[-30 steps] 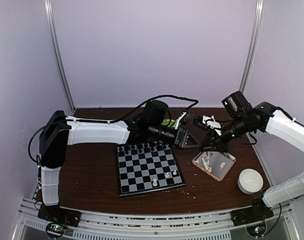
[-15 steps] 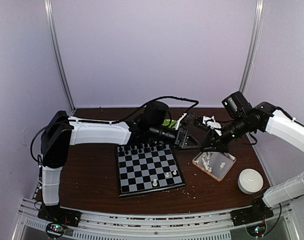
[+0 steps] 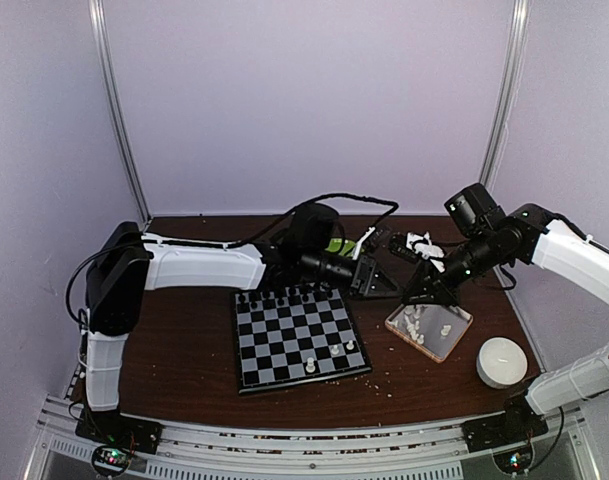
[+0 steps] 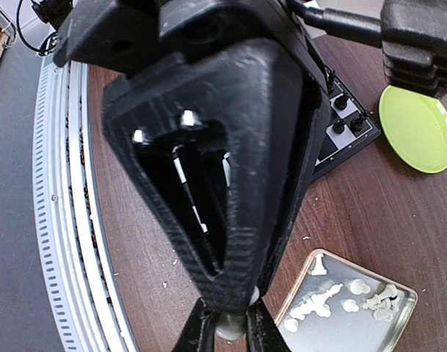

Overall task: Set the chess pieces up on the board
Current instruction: Pass from the right arm to the left

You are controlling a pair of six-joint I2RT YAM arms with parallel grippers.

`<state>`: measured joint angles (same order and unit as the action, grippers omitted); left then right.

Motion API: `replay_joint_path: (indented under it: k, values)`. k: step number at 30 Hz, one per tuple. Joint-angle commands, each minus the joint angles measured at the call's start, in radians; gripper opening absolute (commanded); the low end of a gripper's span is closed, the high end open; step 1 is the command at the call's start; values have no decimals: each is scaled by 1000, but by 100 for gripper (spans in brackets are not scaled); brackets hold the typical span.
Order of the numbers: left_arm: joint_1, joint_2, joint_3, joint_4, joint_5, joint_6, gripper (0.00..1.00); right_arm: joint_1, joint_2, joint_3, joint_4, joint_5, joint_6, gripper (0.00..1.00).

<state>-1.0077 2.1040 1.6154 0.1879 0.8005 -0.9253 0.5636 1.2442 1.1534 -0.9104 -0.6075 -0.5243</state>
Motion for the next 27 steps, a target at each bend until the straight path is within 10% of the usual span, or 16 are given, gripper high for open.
replay_joint_path:
  k: [1, 16, 27]
  values:
    - [-17, 13, 41, 131, 39, -11, 8, 9, 7, 21, 51, -6, 9, 11]
    - [24, -47, -42, 139, -1, 8, 0, 2, -11, 7, 30, 26, 4, 28]
    - [43, -187, -32, -434, -243, 455, 0, -193, -179, -94, 43, -39, 16, 37]
